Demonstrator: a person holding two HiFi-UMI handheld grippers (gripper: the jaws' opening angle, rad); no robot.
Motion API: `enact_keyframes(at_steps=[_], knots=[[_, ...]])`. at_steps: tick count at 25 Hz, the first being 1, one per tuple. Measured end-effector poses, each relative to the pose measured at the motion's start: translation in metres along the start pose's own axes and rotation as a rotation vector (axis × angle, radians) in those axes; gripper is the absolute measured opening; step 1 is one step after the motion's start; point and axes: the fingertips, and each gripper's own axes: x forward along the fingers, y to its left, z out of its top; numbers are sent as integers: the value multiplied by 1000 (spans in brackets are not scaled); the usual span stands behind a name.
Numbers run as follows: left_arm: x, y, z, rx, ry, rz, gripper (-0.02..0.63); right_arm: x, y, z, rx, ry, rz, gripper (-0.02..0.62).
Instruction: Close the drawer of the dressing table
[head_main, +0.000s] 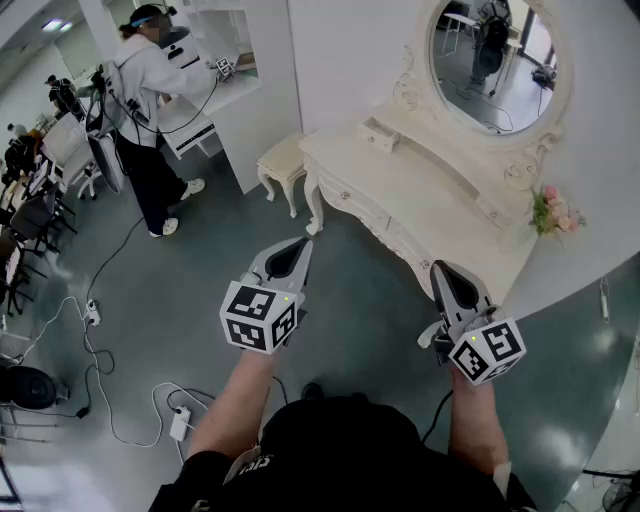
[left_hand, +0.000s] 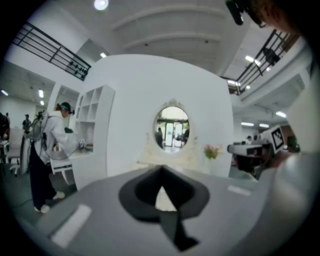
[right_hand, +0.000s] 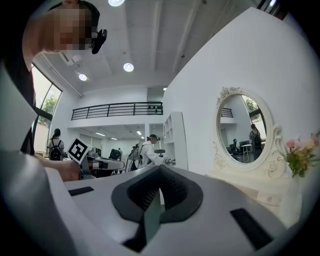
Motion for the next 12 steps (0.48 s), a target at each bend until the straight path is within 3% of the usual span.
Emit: enact_keyframes(at_steps=[12], knots=[[-9, -9, -8, 8, 19, 16, 9, -9, 5, -8, 55, -6, 31, -8]])
